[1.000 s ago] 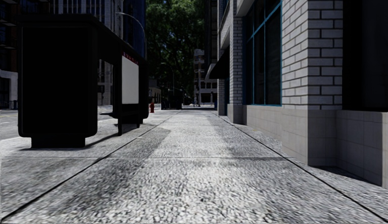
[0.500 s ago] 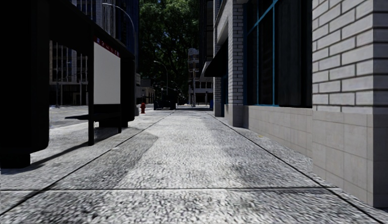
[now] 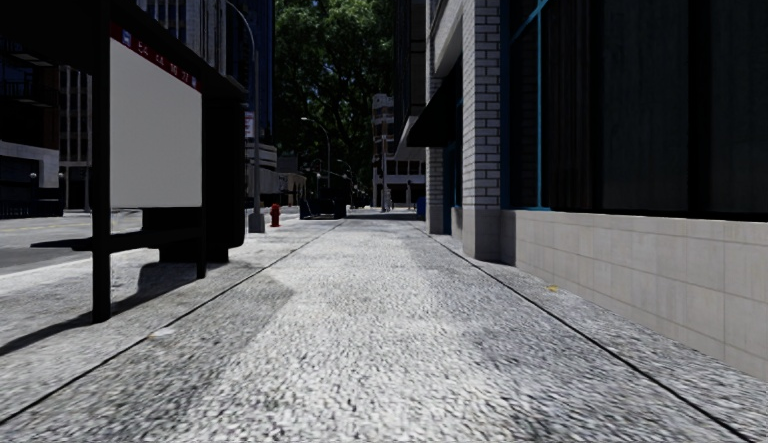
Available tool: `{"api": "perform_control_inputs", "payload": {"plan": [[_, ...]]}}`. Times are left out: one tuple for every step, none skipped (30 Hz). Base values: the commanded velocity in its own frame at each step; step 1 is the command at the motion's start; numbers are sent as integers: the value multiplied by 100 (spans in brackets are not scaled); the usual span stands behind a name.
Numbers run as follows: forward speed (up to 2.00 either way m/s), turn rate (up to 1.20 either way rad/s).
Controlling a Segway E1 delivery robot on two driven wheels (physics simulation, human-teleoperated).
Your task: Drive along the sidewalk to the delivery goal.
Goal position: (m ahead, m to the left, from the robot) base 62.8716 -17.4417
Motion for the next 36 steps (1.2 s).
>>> {"api": "perform_control_inputs", "payload": {"plan": [[200,0],[200,0],[200,0],[200,0],[200,0],[200,0],[200,0],[200,0],[200,0],[200,0],[200,0],[200,0],[200,0],[200,0],[200,0],[200,0],[200,0],[200,0],[200,0],[200,0],[200,0],[200,0],[200,0],[200,0],[200,0],[200,0],[200,0],[200,0],[200,0],[200,0],[200,0],[200,0],[200,0],[200,0],[200,0],[200,0]]}}
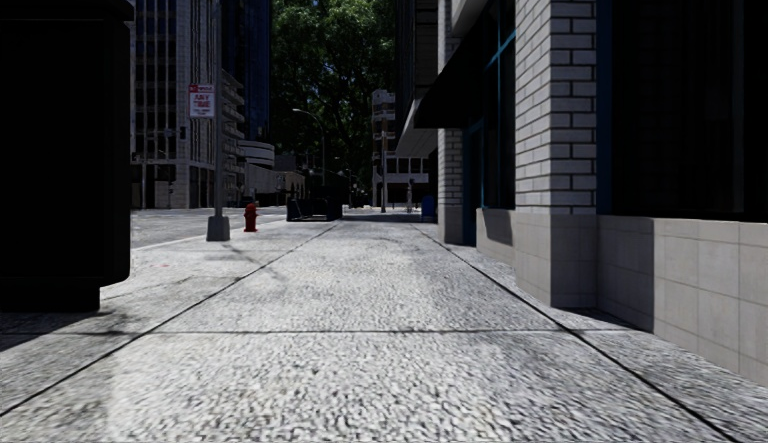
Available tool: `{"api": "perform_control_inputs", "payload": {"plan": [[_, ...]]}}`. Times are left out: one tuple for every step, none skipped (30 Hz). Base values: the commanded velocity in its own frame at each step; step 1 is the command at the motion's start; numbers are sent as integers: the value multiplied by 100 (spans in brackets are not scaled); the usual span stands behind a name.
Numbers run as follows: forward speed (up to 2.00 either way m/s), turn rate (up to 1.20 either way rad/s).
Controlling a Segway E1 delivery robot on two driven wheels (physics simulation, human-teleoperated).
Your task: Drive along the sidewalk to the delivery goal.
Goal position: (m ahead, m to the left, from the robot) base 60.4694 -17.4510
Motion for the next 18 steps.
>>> {"api": "perform_control_inputs", "payload": {"plan": [[200,0],[200,0],[200,0],[200,0],[200,0],[200,0],[200,0],[200,0],[200,0],[200,0],[200,0],[200,0],[200,0],[200,0],[200,0],[200,0],[200,0],[200,0]]}}
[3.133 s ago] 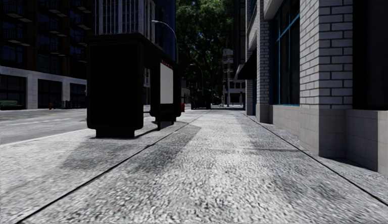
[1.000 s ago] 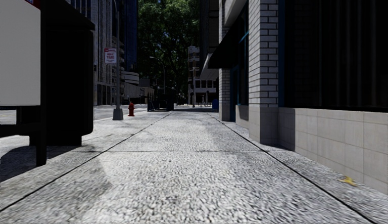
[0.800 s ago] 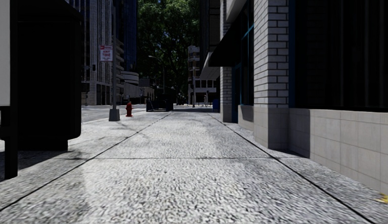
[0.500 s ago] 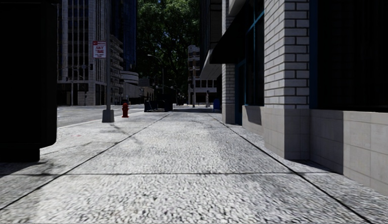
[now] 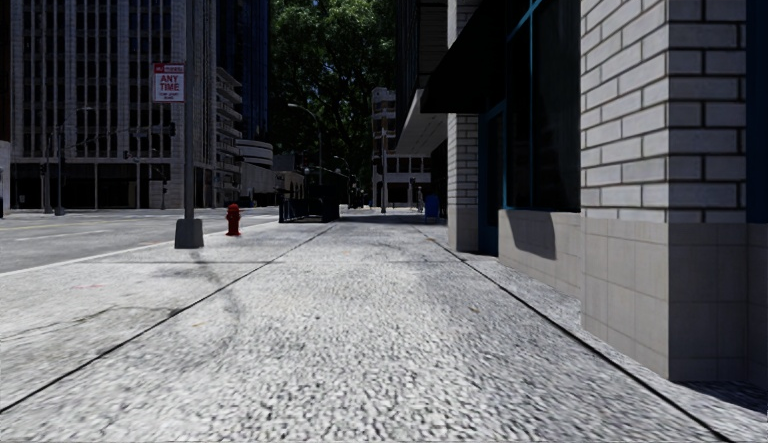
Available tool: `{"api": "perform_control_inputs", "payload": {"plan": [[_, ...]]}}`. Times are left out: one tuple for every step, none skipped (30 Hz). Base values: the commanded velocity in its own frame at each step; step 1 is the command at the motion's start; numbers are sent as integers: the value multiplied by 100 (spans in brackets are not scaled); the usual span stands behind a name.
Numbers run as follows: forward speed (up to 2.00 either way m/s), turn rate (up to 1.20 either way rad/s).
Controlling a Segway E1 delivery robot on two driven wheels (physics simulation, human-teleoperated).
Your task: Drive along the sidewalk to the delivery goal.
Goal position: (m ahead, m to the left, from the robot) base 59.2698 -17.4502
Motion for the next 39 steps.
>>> {"api": "perform_control_inputs", "payload": {"plan": [[200,0],[200,0],[200,0],[200,0],[200,0],[200,0],[200,0],[200,0],[200,0],[200,0],[200,0],[200,0],[200,0],[200,0],[200,0],[200,0],[200,0],[200,0],[200,0],[200,0],[200,0],[200,0],[200,0],[200,0],[200,0],[200,0],[200,0],[200,0],[200,0],[200,0],[200,0],[200,0],[200,0],[200,0],[200,0],[200,0],[200,0],[200,0],[200,0]]}}
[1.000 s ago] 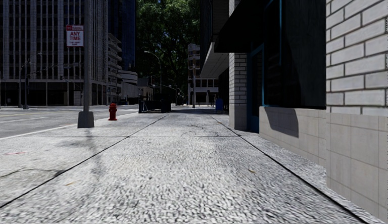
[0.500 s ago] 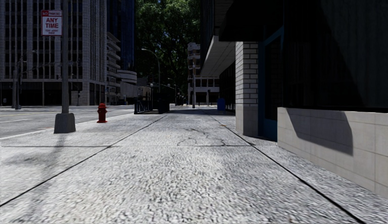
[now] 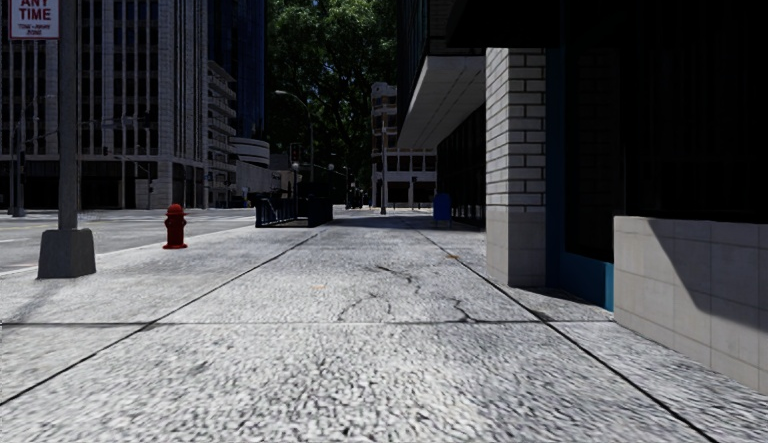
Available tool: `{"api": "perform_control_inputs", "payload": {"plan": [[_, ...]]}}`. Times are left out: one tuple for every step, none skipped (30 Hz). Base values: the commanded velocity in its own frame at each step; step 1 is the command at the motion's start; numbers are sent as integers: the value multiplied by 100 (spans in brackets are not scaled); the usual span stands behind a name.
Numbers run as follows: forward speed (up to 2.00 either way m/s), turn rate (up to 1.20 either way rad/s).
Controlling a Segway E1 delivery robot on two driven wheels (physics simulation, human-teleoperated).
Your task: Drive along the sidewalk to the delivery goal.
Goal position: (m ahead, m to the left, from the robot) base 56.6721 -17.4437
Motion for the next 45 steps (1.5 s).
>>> {"api": "perform_control_inputs", "payload": {"plan": [[200,0],[200,0],[200,0],[200,0],[200,0],[200,0],[200,0],[200,0],[200,0],[200,0],[200,0],[200,0],[200,0],[200,0],[200,0],[200,0],[200,0],[200,0],[200,0],[200,0],[200,0],[200,0],[200,0],[200,0],[200,0],[200,0],[200,0],[200,0],[200,0],[200,0],[200,0],[200,0],[200,0],[200,0],[200,0],[200,0],[200,0],[200,0],[200,0],[200,0],[200,0],[200,0],[200,0],[200,0],[200,0]]}}
